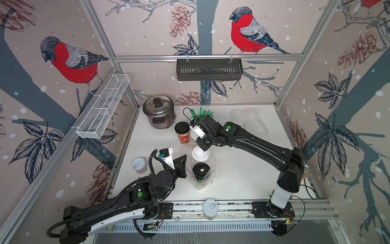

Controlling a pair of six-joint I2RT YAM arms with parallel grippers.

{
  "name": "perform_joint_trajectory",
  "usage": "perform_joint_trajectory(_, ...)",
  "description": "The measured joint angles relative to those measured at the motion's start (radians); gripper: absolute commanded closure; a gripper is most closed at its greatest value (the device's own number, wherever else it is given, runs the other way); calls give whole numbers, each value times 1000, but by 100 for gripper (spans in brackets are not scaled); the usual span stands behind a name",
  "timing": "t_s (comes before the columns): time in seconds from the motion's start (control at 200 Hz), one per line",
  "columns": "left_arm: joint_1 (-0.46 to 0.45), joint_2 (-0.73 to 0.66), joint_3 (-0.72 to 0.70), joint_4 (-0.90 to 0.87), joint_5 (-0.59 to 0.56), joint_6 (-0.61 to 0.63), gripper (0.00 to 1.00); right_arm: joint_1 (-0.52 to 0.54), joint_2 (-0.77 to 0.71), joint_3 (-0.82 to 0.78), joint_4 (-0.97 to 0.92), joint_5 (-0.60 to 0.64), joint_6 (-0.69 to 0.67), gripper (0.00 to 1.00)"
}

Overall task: Pack milk tea into plastic carrier bags
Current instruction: Place the straw in the plastic carrier bag, then pick up the plastic carrier bag from the center of the board.

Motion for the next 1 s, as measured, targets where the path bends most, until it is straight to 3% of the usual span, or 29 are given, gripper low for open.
perform_joint_trajectory(0.125,0,0,0,0,0,0,100,2,-21,31,0,0,3,52)
perform_joint_trajectory(0.205,0,0,-1,0,0,0,100,2,-51,43,2,1,4,51)
perform_joint_trajectory(0.57,0,11,-1,1,1,0,100,-17,-143,-74,69,8,31,59)
perform_joint_trajectory(0.7,0,14,-1,2,2,1,100,-25,-176,-124,70,19,63,42)
perform_joint_trajectory(0.851,0,25,0,5,3,3,100,-17,-313,-233,51,19,121,28)
perform_joint_trajectory(1.001,0,37,5,5,10,10,100,21,-462,-348,72,-5,193,24)
